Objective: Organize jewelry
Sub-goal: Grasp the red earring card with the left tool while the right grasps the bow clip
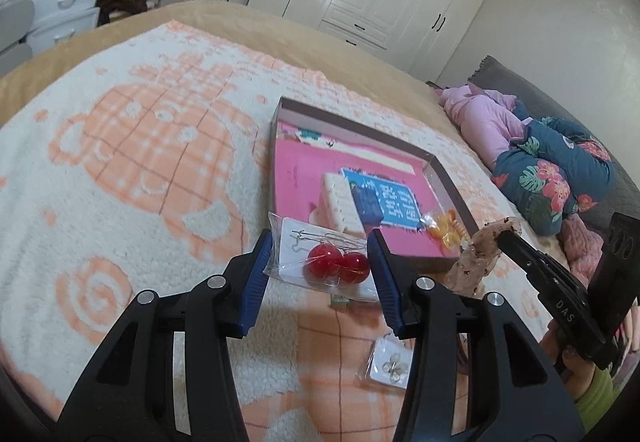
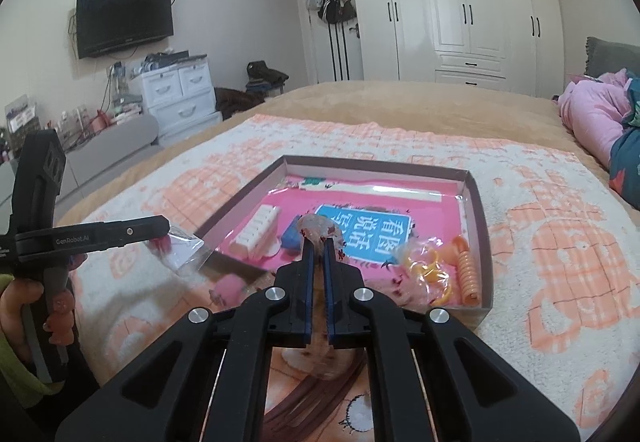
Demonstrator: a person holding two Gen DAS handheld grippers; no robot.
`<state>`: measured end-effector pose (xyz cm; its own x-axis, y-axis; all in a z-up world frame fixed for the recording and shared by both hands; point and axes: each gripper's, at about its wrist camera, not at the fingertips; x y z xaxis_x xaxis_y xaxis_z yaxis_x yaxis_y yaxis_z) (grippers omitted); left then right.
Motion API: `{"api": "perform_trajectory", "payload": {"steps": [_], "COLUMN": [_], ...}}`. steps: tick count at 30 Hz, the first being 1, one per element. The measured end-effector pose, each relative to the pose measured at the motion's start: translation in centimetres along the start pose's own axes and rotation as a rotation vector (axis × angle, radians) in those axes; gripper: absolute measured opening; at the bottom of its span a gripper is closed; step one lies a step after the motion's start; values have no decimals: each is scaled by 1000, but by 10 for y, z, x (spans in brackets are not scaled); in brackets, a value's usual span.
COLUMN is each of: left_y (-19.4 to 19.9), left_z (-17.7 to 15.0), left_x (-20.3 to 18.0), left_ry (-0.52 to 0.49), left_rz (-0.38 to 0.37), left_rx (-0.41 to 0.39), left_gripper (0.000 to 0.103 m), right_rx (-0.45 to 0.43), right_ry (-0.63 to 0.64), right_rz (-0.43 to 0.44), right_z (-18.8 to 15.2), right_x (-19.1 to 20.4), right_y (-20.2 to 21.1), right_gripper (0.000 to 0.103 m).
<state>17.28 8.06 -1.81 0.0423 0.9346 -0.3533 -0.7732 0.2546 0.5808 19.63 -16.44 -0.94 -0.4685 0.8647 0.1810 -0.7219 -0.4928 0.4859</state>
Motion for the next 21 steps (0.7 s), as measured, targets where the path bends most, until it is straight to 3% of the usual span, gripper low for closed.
{"api": "perform_trajectory", "payload": {"steps": [21], "left_y": [-36], "left_z": [28], "left_x": [-52], "left_ry": [-107], "left_rz": [-40], "left_rx": [-14], "left_gripper": [39], "right_rx": [-82], "right_ry": [-111], "right_rz": [-107], "right_z": [22], "right_x": [-57], "right_y": [17], "right_gripper": [5]}}
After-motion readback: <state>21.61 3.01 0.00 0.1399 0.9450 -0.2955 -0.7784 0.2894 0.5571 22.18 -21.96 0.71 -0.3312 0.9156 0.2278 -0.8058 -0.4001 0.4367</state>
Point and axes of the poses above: each gripper's, at about its wrist camera, not at the fingertips, and y roughly against the way its jaws point, x to its left, z to its top, and after that the axes turned 3 degrees about -y, right-handed
